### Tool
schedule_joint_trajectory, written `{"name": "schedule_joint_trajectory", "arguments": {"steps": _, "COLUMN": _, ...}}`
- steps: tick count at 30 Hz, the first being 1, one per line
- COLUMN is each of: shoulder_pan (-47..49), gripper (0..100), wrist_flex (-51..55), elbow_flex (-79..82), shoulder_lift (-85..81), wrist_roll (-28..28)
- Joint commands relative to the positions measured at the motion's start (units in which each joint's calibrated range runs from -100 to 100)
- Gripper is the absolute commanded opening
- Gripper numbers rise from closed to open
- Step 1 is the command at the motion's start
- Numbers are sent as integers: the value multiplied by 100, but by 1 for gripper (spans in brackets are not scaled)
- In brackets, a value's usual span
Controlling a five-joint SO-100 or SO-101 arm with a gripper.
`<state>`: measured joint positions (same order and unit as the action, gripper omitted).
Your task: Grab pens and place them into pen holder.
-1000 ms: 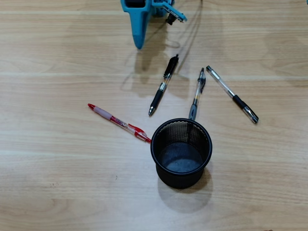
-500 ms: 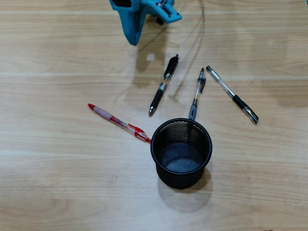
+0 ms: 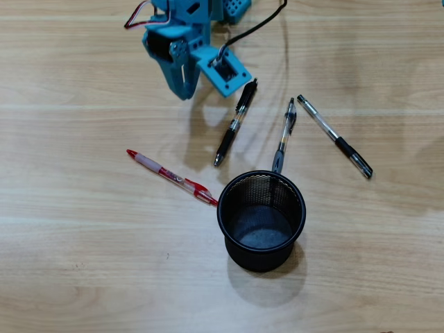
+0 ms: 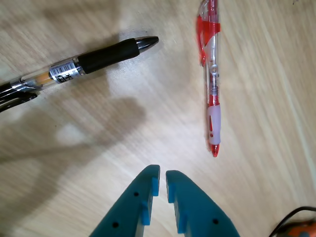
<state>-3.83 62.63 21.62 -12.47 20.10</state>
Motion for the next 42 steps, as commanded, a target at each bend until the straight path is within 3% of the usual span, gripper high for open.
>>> {"name": "schedule_joint_trajectory", "arguments": {"steps": 1, "shoulder_pan": -12, "gripper": 2, "wrist_flex": 612, "elbow_flex": -2175, "shoulder_lift": 1352, "wrist_roll": -6}}
{"name": "schedule_joint_trajectory", "arguments": {"steps": 9, "shoulder_pan": 7, "gripper": 2, "wrist_flex": 965, "elbow_flex": -4158, "shoulder_lift": 3091, "wrist_roll": -103}}
{"name": "schedule_joint_trajectory", "arguments": {"steps": 24, "shoulder_pan": -75, "gripper": 2, "wrist_flex": 939, "elbow_flex": -5321, "shoulder_lift": 4653, "wrist_roll": -77}}
{"name": "schedule_joint_trajectory", "arguments": {"steps": 29, "shoulder_pan": -211, "gripper": 14, "wrist_flex": 1111, "elbow_flex": -5402, "shoulder_lift": 4762, "wrist_roll": -62}}
{"name": "schedule_joint_trajectory", "arguments": {"steps": 42, "shoulder_pan": -311, "gripper": 14, "wrist_flex": 1378, "elbow_flex": -5645, "shoulder_lift": 5107, "wrist_roll": 14}}
